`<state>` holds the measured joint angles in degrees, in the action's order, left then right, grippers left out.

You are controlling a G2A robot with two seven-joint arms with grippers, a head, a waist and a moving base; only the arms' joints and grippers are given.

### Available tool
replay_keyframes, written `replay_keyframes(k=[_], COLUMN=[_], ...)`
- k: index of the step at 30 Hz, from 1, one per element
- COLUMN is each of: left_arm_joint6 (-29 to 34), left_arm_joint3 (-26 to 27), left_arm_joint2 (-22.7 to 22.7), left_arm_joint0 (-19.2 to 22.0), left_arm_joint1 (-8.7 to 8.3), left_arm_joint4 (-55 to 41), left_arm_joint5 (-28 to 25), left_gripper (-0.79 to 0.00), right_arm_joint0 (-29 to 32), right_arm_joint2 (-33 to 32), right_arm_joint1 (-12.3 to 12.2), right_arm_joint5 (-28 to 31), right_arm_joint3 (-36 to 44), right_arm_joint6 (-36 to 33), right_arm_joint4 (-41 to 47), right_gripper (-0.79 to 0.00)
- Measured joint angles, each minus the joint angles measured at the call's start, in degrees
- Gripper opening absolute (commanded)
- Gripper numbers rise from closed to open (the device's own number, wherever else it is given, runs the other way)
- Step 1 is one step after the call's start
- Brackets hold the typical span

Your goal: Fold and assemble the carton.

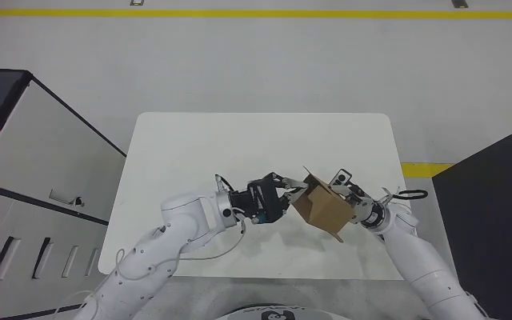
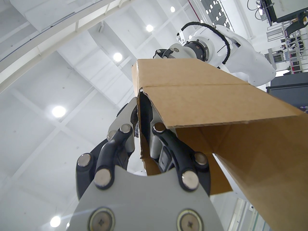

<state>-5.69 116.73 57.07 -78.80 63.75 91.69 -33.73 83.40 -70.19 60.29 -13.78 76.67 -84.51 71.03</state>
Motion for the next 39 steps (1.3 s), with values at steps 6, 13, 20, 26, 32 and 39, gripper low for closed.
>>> replay_keyframes(k=[6, 13, 20, 26, 32, 39], left_arm_joint6=[-1.4, -2.0, -1.2, -0.8, -0.3, 0.6], left_arm_joint3=[-0.5, -1.0, -0.8, -0.7, -0.9, -0.9], left_arm_joint2=[-1.0, -2.1, -2.8, -4.0, -4.8, -5.2], left_arm_joint0=[0.4, 1.1, 1.7, 2.3, 2.9, 3.2], left_arm_joint1=[0.11, 0.19, 0.15, 0.17, 0.21, 0.23], left_arm_joint4=[0.1, 1.1, 3.2, 5.4, 6.7, 7.4], left_arm_joint5=[-0.7, -1.5, -2.1, -3.1, -3.5, -3.2], left_gripper=[-0.785, -0.785, -0.785, -0.785, -0.785, -0.785], right_arm_joint0=[0.1, 0.2, 0.0, -0.1, -0.1, -0.1], right_arm_joint2=[0.0, 0.1, 0.2, 0.2, 0.1, -0.2], right_arm_joint1=[0.1, 0.3, 0.5, 0.5, 0.6, 0.6], right_arm_joint5=[0.0, -0.2, -0.2, -0.4, -0.3, 0.1], right_arm_joint3=[0.2, 0.2, 0.2, 0.3, 0.5, 0.5], right_arm_joint6=[-0.2, -0.4, -0.3, 0.0, 0.0, 0.0], right_arm_joint4=[-0.1, -0.1, -0.4, -0.6, -1.3, -2.4], right_gripper=[-0.785, -0.785, -0.785, -0.785, -0.785, -0.785])
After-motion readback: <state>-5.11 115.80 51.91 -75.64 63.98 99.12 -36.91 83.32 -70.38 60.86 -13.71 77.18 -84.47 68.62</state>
